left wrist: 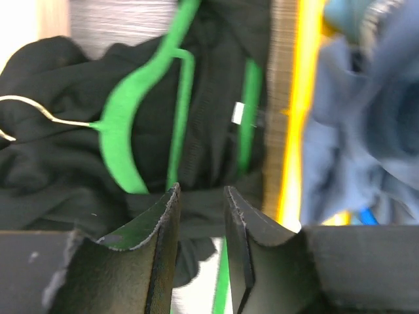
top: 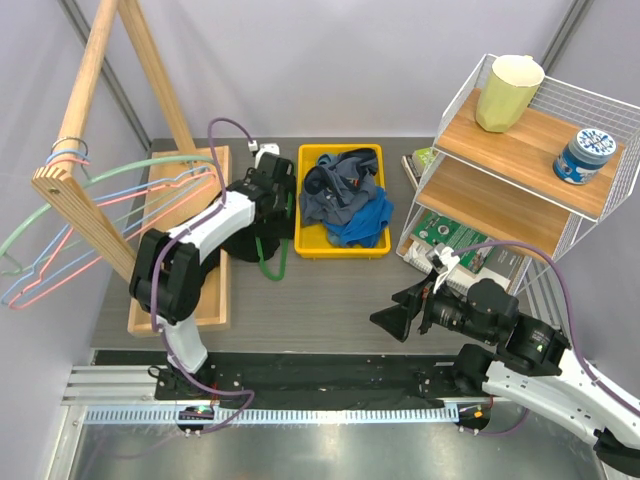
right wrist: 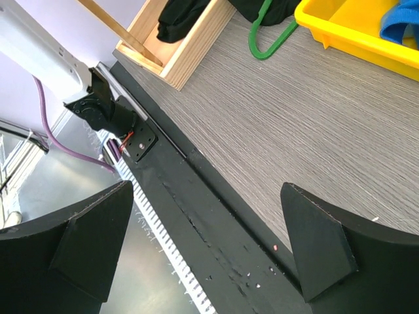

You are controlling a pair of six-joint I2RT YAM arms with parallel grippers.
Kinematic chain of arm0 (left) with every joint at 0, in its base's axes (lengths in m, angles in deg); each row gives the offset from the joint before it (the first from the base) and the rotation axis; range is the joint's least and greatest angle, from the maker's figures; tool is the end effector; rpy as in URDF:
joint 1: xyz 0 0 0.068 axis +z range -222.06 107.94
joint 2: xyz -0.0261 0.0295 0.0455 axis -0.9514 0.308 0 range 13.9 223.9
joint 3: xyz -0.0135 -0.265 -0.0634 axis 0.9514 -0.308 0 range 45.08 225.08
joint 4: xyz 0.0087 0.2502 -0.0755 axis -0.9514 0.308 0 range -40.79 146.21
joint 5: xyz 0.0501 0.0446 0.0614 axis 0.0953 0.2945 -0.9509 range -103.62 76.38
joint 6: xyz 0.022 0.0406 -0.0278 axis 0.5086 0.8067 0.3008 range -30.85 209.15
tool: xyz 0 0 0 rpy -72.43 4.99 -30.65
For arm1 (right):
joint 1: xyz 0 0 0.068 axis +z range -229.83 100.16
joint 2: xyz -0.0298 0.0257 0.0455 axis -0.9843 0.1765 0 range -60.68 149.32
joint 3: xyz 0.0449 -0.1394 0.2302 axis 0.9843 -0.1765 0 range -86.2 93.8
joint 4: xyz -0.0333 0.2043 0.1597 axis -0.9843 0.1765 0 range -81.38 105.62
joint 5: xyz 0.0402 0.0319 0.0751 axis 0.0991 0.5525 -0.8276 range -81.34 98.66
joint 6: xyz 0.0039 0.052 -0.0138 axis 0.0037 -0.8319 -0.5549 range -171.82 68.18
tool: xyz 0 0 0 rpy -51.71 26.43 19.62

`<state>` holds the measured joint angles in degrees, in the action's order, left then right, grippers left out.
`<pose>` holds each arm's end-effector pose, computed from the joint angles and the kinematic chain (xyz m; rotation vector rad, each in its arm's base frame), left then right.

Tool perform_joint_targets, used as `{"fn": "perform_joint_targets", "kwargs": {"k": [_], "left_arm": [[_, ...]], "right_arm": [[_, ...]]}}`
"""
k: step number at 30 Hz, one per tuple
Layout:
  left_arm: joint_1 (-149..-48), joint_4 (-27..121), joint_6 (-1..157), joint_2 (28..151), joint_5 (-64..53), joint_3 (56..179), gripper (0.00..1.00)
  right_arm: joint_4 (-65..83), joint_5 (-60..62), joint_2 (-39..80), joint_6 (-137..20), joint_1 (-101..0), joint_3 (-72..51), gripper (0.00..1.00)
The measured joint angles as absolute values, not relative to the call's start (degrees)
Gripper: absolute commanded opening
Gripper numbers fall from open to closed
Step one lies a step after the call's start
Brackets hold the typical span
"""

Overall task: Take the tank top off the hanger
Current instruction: Pick up the hanger at the center of the board.

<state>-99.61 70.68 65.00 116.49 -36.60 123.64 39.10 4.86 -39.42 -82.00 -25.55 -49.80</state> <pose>0.3617 -0.1730 0.2500 -0.1219 2.2839 0.0106 0.0567 0.0829 0.3022 -0.4629 1.9276 1.0646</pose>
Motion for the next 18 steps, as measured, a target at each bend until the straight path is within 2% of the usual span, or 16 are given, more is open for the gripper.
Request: {"fn": "perform_joint_targets", "kwargs": {"k": [11,17,18], "left_arm": [[-95.3,77.6,62.3,124.7,-37.8,130.6,0.21],[-94.0,81.7,61.0,128.8,-42.2,133.5,0.26],[-93.8,82.3,60.6,129.0,-42.7,133.5,0.32]], "right_arm": [[39.0,3.5,-39.4,-81.7,-25.6,-49.8,1.00],[38.9,3.3,-39.8,-81.7,-25.6,-49.8,1.00],[38.9,3.3,-39.8,-81.7,-25.6,-49.8,1.00]]}}
